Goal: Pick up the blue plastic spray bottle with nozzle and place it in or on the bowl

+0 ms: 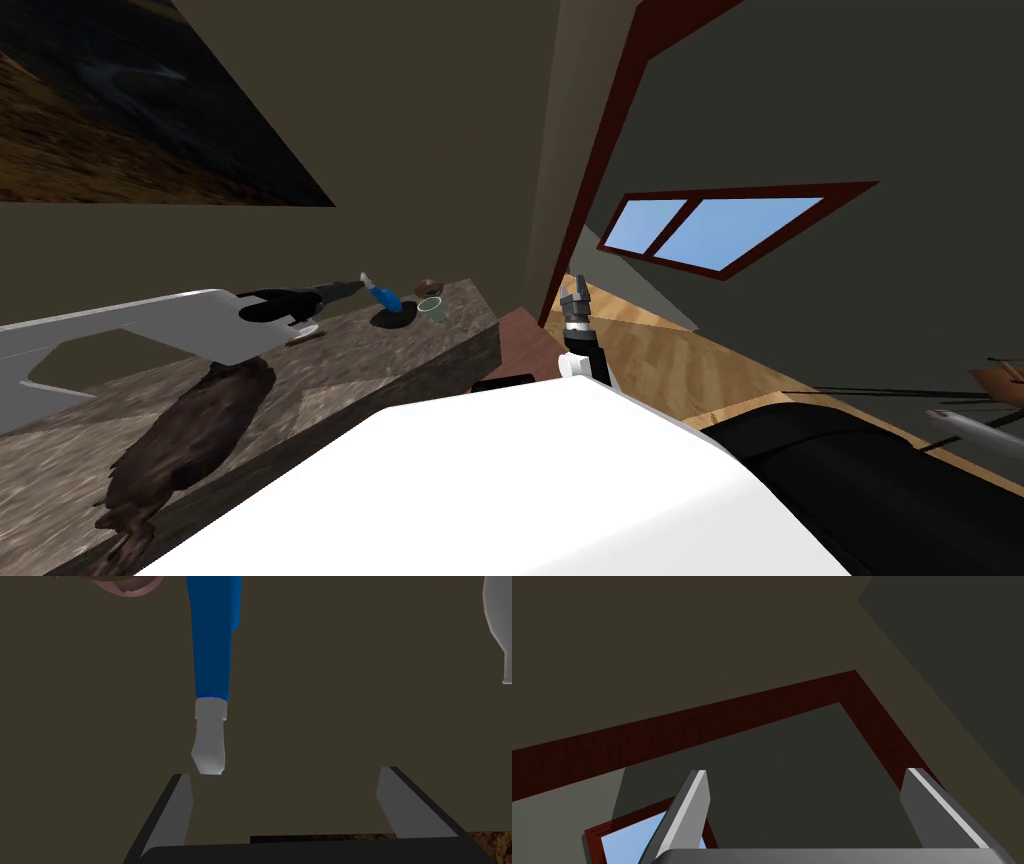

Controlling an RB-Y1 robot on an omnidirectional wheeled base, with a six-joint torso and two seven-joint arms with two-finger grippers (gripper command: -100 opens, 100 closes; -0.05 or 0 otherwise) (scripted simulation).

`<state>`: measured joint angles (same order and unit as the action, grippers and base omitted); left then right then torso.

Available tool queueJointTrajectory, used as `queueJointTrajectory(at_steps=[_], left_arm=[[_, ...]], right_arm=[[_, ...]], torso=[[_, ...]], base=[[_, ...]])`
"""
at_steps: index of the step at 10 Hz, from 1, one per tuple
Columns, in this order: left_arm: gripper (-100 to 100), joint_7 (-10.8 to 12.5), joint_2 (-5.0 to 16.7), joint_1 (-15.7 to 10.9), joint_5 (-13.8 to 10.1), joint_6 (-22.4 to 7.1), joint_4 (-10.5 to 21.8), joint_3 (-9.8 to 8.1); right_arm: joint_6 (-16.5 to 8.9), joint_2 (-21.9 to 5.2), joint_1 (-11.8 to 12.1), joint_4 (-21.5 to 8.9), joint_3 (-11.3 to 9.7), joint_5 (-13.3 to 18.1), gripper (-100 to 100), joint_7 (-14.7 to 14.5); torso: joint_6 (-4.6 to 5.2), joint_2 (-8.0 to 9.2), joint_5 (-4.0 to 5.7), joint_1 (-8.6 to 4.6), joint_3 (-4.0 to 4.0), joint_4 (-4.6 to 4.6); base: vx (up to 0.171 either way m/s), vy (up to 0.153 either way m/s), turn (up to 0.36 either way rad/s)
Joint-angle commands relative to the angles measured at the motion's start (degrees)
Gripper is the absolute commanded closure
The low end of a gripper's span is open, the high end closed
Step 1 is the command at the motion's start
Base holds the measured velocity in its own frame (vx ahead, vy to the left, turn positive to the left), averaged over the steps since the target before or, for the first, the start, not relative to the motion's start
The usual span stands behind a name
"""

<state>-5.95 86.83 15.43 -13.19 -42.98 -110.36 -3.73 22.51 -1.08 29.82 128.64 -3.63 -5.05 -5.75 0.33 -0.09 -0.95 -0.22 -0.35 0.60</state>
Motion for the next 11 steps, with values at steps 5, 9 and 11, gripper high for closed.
queueJointTrajectory(at_steps=[5,9,11], left_arm=[[-100,0.77,4.70,0.32,-3.91,-2.27,-3.61,-2.19],[0,0.81,4.82,0.33,-4.04,-2.44,-3.73,-2.28],[0,0.81,4.82,0.33,-4.04,-2.44,-3.73,-2.28]], right_arm=[[0.00,0.00,0.00,0.00,0.00,0.00,0,0.00],[0.00,0.00,-0.01,0.00,0.00,0.00,0,0.00],[0.00,0.00,-0.01,0.00,0.00,0.00,0,0.00]], torso=[[0.00,0.00,0.00,-0.01,0.00,0.00],[0.01,0.04,0.00,-0.06,0.02,0.00],[0.01,0.05,0.00,-0.06,0.02,0.00]], base=[[0.011,0.016,0.058],[0.000,0.000,0.000],[0.000,0.000,0.000]])
